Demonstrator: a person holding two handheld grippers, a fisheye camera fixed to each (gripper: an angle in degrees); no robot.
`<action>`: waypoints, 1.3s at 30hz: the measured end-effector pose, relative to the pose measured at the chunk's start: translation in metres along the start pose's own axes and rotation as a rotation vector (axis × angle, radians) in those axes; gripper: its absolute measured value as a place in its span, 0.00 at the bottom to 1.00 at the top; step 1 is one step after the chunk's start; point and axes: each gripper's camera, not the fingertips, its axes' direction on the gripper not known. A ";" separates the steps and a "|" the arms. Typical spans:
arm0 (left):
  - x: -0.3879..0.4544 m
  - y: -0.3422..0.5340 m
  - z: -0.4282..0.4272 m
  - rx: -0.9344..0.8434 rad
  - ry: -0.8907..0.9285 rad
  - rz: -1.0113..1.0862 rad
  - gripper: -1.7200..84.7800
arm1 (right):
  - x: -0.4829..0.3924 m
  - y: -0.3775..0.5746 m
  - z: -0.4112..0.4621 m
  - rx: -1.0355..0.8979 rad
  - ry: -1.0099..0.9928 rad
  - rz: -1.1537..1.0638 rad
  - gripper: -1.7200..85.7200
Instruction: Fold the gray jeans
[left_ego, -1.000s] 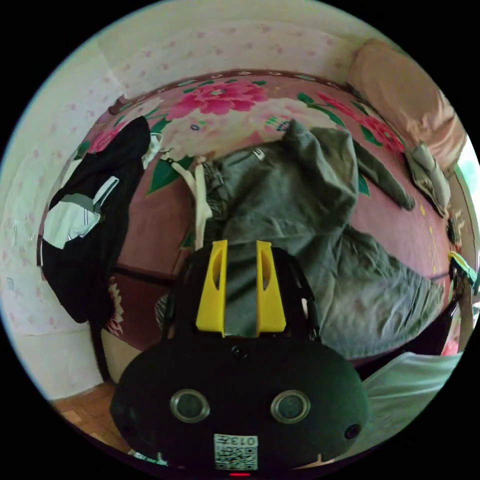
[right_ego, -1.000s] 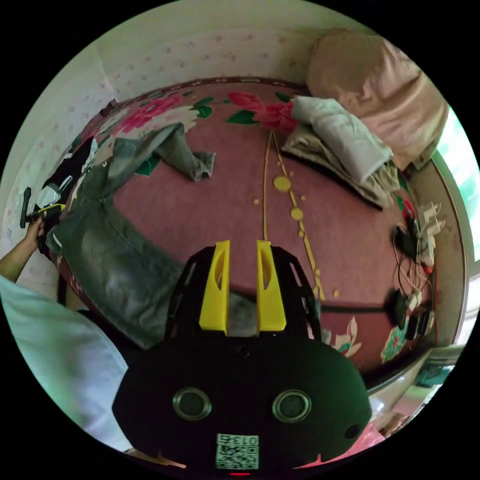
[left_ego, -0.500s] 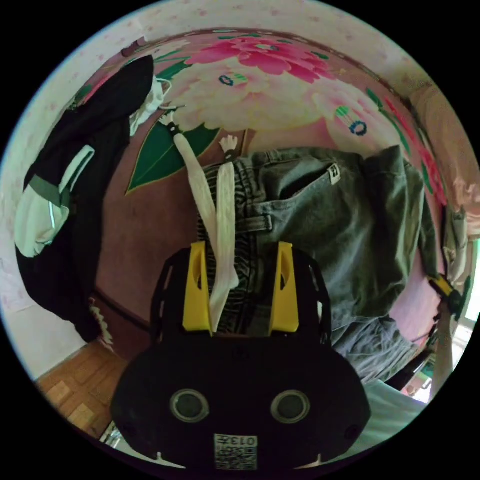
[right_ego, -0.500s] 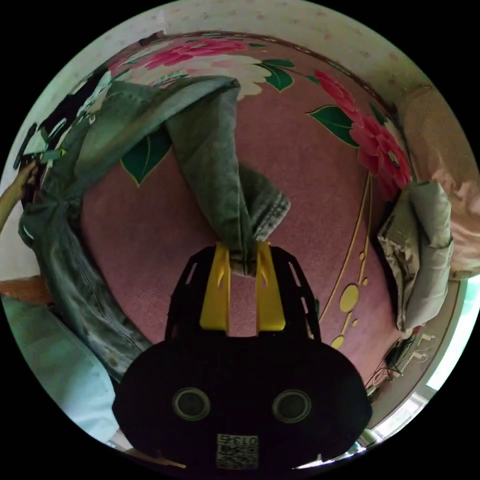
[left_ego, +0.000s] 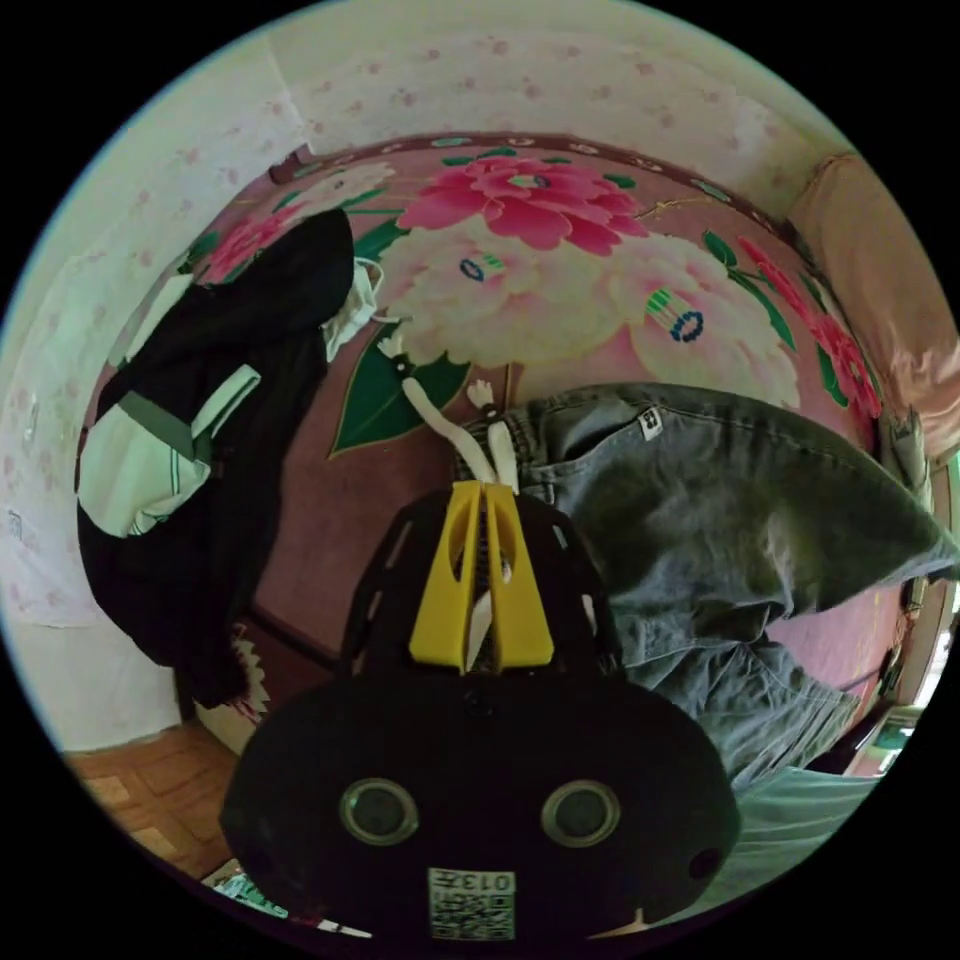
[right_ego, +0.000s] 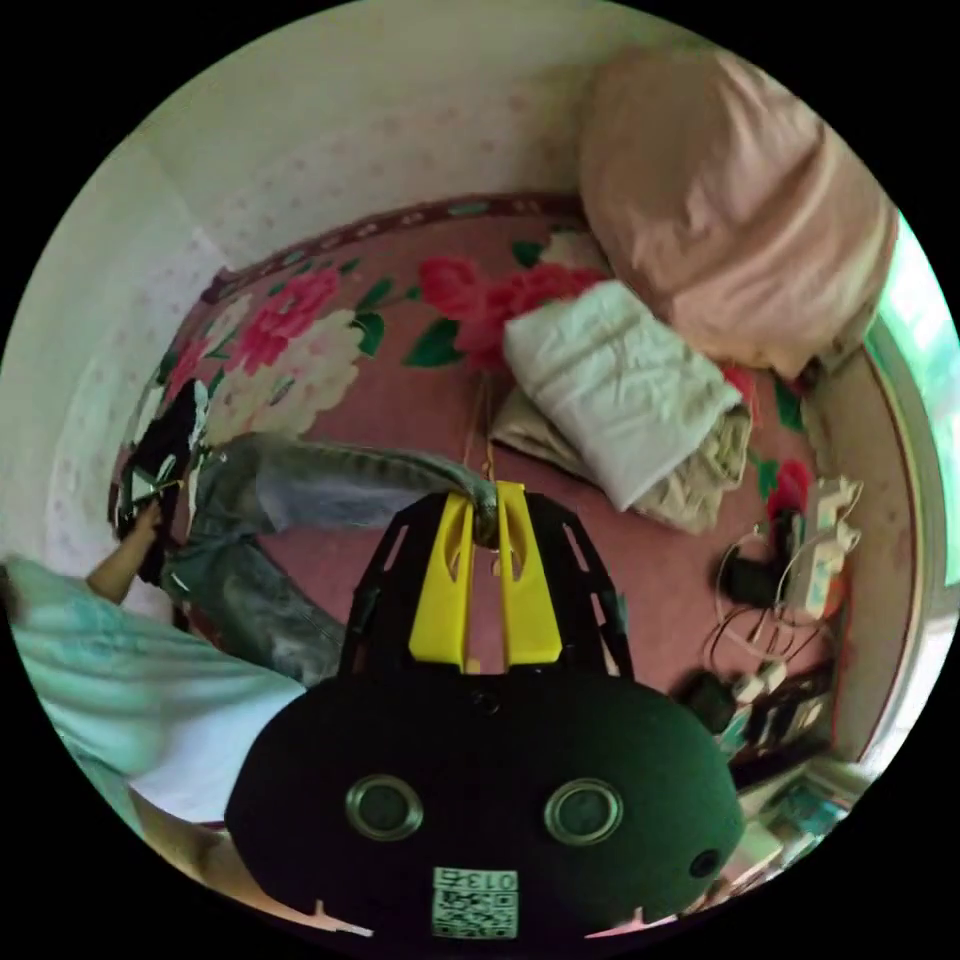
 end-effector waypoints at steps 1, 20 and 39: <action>0.001 -0.004 0.004 -0.008 0.012 -0.005 0.03 | 0.014 -0.001 0.012 -0.047 -0.016 0.049 0.07; 0.289 0.002 0.003 0.037 0.352 1.217 0.19 | 0.087 0.010 0.028 -0.059 -0.142 0.188 0.07; 0.139 -0.115 0.075 -0.109 0.221 0.376 0.20 | 0.098 0.089 0.264 -0.224 0.099 0.402 0.12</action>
